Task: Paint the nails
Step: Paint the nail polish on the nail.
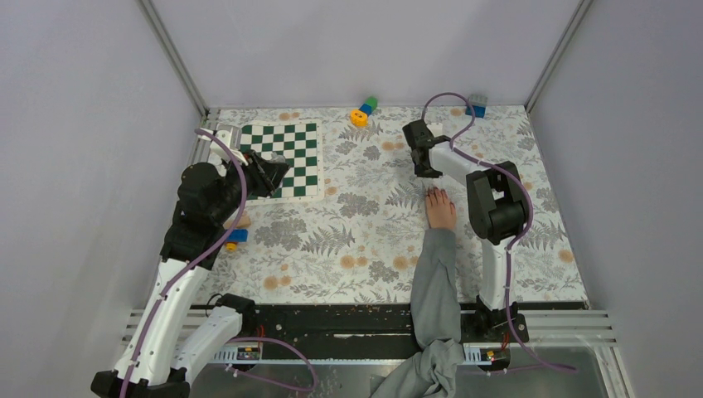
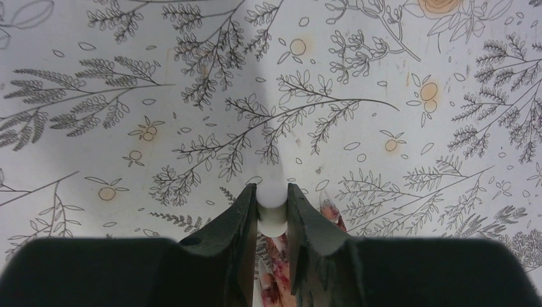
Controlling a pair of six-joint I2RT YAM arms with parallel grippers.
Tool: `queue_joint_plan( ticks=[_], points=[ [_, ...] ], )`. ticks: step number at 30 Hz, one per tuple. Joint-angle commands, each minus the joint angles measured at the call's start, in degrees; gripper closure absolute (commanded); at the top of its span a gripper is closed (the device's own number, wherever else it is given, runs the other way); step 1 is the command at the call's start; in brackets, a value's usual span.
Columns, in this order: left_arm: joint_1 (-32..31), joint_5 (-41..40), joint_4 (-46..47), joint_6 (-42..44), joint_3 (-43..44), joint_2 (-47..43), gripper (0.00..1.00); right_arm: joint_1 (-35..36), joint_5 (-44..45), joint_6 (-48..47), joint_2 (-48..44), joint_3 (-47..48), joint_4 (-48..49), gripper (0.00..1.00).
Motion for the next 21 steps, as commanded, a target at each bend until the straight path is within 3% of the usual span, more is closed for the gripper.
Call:
queue_joint_plan(
  ticks=[1, 21],
  points=[
    [0.29, -0.76, 2.68, 0.18, 2.54, 0.24, 1.00, 0.76, 2.85, -0.20, 1.03, 3.06, -0.79, 1.00],
    [0.20, -0.70, 3.46, -0.04, 2.26, 0.60, 1.00, 1.32, 5.33, -0.61, 2.31, 4.67, -2.44, 1.00]
  ],
)
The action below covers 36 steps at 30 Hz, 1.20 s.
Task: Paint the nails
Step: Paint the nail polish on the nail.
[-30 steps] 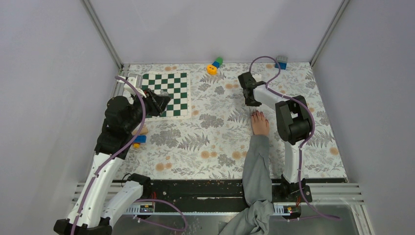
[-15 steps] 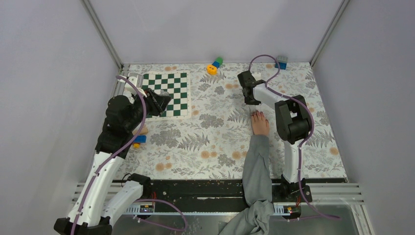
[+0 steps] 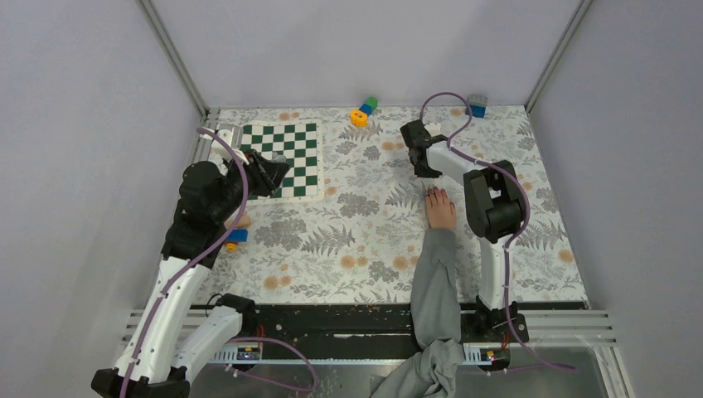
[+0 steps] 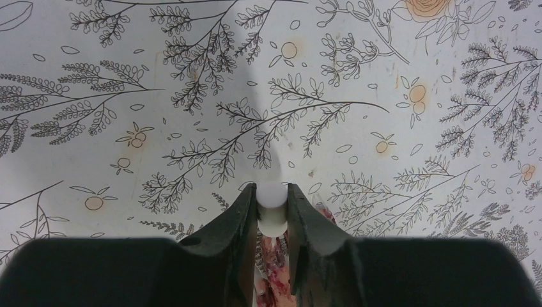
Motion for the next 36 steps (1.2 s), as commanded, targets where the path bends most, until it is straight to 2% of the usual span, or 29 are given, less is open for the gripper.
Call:
queue_joint_plan(
  ticks=[1, 16, 24, 36],
  points=[
    [0.20, -0.73, 3.38, -0.09, 2.21, -0.12, 1.00, 0.95, 3.00, -0.19, 0.55, 2.50, -1.11, 1.00],
    [0.25, -0.96, 2.79, 0.21, 3.00, -0.37, 1.00, 1.18, 4.42, 0.26, -1.75, 3.24, -1.23, 1.00],
    [0.23, -0.97, 3.18, 0.20, 3.69, -0.32, 1.00, 0.82, 0.90, 0.46, -2.63, 2.39, -0.90, 1.00],
    [0.22, 0.31, 2.13, 0.02, 4.42, 0.01, 1.00, 0.35, 0.61, -0.41, -6.49, 0.36, 0.81, 1.00]
  ],
)
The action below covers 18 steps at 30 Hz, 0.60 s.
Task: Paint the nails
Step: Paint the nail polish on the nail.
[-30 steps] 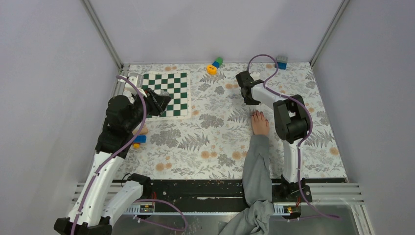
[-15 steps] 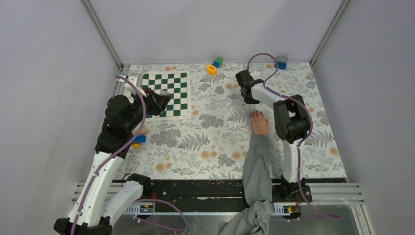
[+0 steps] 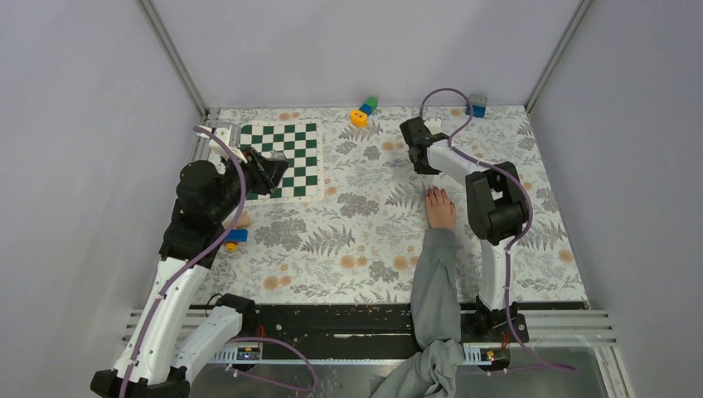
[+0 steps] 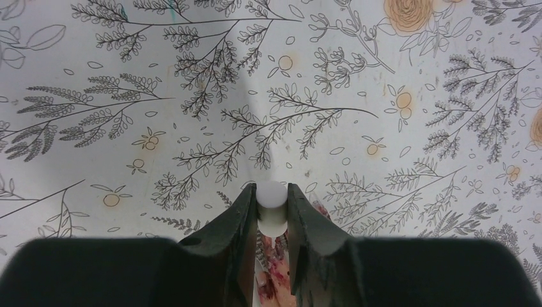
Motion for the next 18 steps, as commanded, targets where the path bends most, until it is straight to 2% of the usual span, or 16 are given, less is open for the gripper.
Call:
queue_joint_plan(
  ticks=[1, 12, 18],
  points=[
    [0.20, 0.51, 2.03, -0.04, 3.38, 0.08, 1.00, -0.30, -0.73, -0.58, -6.47, -0.86, 1.45, 1.00],
    [0.29, 5.26, -0.30, 0.62, 4.74, 0.86, 1.00, -0.86, -3.94, -2.64, -14.11, -2.58, 3.93, 1.00],
    [0.25, 8.30, -3.09, 2.79, 6.05, 1.98, 1.00, -0.84, -5.85, -4.08, -21.41, -5.20, 4.20, 1.00]
  ],
)
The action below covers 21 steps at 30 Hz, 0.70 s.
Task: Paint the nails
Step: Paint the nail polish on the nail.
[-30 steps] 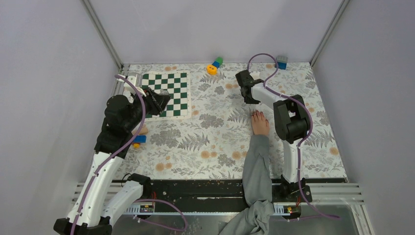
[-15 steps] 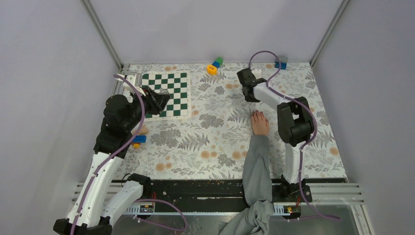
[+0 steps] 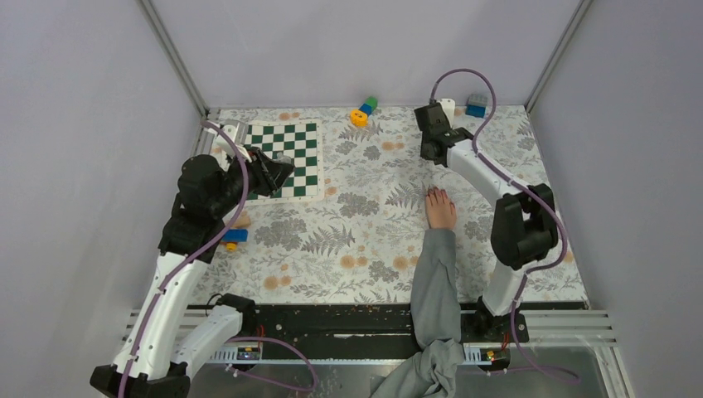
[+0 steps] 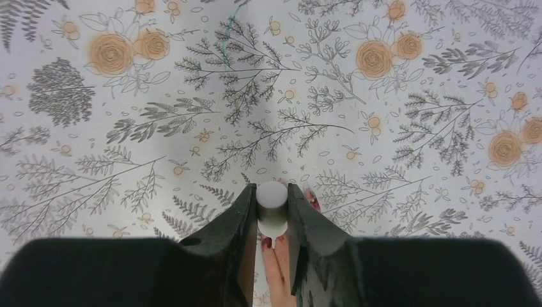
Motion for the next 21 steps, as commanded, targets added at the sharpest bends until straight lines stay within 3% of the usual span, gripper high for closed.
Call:
queue_joint_plan(
  ticks=[1, 16, 21],
  points=[
    [0.25, 4.08, -0.02, 2.55, 3.52, 0.39, 1.00, -0.29, -2.09, -1.76, -8.82, -2.34, 1.27, 1.00],
    [0.03, 5.56, 2.67, 10.03, -1.68, 1.07, 1.00, -0.25, -24.32, -1.36, -27.97, -16.34, 6.31, 1.00],
    [0.05, 11.78, 0.11, 11.81, -0.66, 3.47, 1.00, -0.25, -30.14, -1.94, -35.91, -21.85, 7.87, 1.00]
  ],
)
